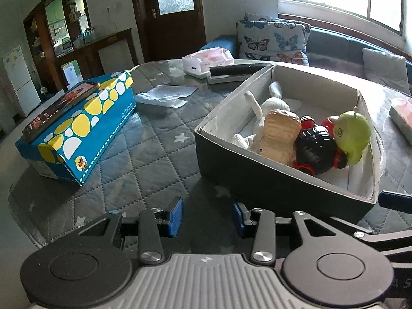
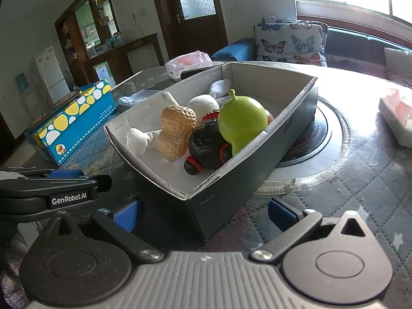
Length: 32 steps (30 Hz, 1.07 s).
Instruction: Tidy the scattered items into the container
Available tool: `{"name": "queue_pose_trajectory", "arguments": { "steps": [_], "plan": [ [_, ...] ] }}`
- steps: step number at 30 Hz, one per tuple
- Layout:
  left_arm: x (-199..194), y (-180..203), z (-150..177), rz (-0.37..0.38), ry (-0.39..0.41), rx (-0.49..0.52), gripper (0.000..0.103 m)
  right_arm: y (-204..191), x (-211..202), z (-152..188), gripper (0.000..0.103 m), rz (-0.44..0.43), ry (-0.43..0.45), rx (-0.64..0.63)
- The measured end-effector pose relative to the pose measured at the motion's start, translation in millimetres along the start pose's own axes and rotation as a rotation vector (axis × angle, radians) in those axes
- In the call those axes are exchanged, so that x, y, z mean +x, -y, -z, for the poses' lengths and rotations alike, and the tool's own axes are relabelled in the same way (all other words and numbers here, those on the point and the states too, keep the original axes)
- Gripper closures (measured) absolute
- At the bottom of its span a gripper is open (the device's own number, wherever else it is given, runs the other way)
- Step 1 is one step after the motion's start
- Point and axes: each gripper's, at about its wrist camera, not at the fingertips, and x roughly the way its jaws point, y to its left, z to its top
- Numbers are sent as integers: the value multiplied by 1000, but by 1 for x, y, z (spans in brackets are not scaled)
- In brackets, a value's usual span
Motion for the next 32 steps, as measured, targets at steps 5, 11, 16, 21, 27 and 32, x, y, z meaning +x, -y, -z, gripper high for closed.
{"name": "queue_pose_trajectory", "arguments": {
  "steps": [5, 11, 16, 21, 27, 32],
  "plan": [
    [6, 0, -2, 1, -11, 4, 59, -1, 2, -3, 0, 9, 3, 7],
    [9, -1, -7, 3, -6, 11, 59, -2, 5, -6, 0, 25, 4, 26],
    [13, -2, -8, 7, -11, 14, 60, -4, 7, -7, 0, 33, 3, 30],
    [17, -4, -10, 8, -15, 15, 60, -5, 11, -8, 0, 36, -2, 35],
    [17, -6, -13, 5, 10, 14, 60, -6, 14, -9, 0, 40, -7, 39],
    [18, -9, -16, 1, 25, 8, 61, -7, 17, -9, 0, 43, -10, 37]
  ]
}}
